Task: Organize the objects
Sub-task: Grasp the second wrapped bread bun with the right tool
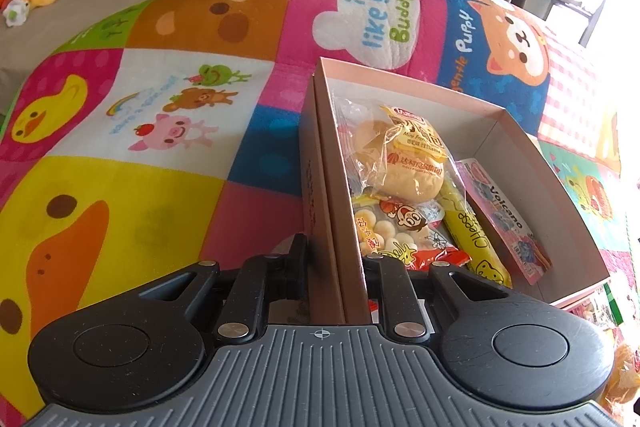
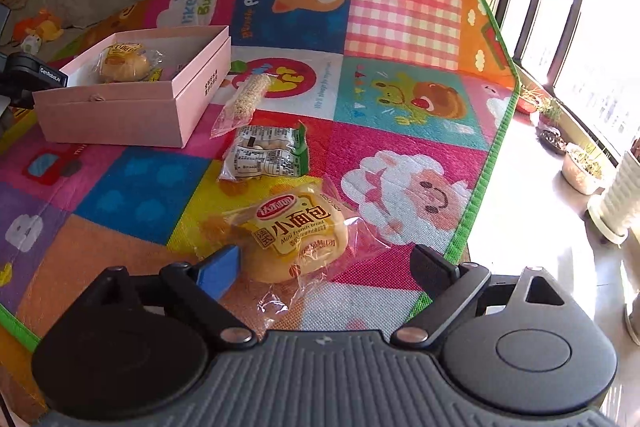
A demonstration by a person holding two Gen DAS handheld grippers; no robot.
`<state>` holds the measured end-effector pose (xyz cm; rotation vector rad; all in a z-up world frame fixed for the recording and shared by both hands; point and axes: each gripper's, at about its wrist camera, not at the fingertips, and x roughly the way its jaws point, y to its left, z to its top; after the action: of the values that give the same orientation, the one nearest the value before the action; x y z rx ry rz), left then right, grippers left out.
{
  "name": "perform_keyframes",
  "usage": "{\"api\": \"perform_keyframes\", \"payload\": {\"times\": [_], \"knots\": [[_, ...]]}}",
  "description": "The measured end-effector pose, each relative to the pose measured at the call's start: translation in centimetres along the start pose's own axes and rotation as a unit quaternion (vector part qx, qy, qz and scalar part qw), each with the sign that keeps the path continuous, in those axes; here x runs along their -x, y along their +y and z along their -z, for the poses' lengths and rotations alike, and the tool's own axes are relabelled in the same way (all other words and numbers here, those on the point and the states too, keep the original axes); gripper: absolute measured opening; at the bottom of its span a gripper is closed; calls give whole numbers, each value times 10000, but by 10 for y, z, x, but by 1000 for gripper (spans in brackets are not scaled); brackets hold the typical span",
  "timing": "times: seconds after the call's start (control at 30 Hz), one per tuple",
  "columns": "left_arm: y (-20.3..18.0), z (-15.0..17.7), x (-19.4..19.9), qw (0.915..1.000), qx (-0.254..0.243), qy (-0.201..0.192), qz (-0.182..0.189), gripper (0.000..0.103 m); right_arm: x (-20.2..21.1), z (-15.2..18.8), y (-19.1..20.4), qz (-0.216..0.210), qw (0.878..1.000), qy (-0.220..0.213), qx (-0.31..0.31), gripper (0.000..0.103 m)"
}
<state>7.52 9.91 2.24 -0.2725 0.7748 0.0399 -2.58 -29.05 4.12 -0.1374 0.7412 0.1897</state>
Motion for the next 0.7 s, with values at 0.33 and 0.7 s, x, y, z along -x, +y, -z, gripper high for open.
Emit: {"api": "perform_keyframes", "payload": {"times": [0.33, 0.7], "knots": [[1, -5, -2, 10000, -47, 49, -9, 18, -8, 5, -3, 6, 9997, 199, -136, 93], [-1, -2, -1, 9999, -27, -63, -102, 17, -31, -14, -1, -292, 9908, -93, -1321, 93]]}}
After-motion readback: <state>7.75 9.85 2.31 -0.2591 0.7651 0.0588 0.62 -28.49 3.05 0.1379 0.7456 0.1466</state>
